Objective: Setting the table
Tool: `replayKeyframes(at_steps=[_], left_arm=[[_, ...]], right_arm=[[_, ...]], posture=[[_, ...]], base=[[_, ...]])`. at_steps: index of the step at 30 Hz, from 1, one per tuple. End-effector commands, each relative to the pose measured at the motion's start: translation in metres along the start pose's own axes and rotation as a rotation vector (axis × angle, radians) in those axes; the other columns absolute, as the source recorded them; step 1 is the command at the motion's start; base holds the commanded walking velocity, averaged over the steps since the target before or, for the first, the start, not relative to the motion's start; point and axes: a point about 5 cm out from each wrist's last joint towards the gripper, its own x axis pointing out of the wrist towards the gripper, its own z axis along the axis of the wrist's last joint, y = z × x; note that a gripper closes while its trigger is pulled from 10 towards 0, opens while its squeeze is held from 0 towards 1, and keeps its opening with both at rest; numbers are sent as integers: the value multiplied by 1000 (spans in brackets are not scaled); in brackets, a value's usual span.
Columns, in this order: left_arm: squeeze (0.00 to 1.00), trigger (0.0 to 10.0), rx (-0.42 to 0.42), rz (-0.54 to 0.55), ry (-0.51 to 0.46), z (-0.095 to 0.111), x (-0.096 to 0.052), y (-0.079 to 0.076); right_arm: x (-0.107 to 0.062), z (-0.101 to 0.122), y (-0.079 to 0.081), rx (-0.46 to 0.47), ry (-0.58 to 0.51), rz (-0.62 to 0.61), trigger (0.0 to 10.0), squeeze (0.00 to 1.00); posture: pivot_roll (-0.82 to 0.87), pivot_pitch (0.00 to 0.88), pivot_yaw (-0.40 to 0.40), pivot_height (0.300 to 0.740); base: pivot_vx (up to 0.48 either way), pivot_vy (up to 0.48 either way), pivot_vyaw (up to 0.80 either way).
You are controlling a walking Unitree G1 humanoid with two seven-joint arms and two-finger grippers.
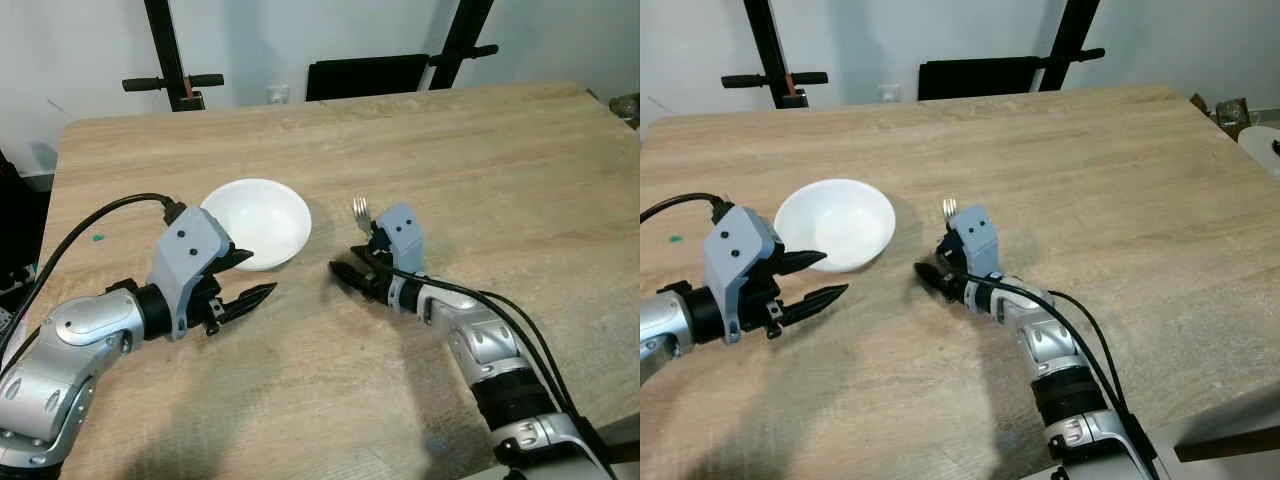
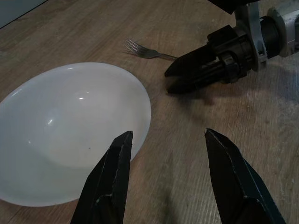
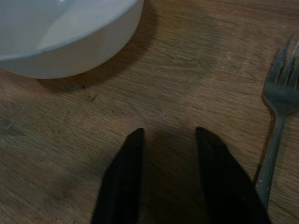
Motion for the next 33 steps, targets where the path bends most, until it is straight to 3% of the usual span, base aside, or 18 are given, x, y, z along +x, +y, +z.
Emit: replayKeyframes(at_steps=[1,9,11,13,19,20,21,22,27,33], left_arm=[[0,10000,-6,-12,11,-1,1,-4],[0,10000,-9,-7,10,-2,3,-4],[0,10000,-10,-4,9,-2,3,-4],[0,10000,-9,4,7,-2,3,-3],[0,10000,-7,25,-3,0,3,0],[0,10000,-8,33,-11,2,3,2],[0,10000,-12,41,-20,3,3,3],[0,10000,-18,48,-34,6,2,5],[0,10000,-28,43,-71,14,-5,8],[0,10000,-18,22,-85,19,-11,8]], right_arm=[[-1,-20,1,32,83,5,0,0],[-2,-12,-2,38,39,-8,0,0],[-2,-2,-3,33,-22,-12,0,0],[-5,23,-4,39,-142,-15,0,0],[-9,55,-5,28,-267,1,0,0],[-11,62,-3,32,-299,18,353,0],[-12,70,0,34,-336,43,4784,0],[-14,78,3,34,-374,69,10000,0],[-16,95,17,24,-438,148,10000,0],[-14,93,30,-2,-414,228,10000,0]], posture=[[-75,101,8,740],[-78,103,8,740],[-78,106,8,740],[-78,106,8,740],[-80,107,9,740],[-80,107,9,740],[-80,107,9,740],[-80,107,9,740],[-79,109,6,740],[-80,110,3,740]], base=[[0,0,0],[0,0,0],[0,0,0],[0,0,0],[0,0,0],[0,0,0],[0,0,0],[0,0,0],[0,0,0],[0,0,0]])
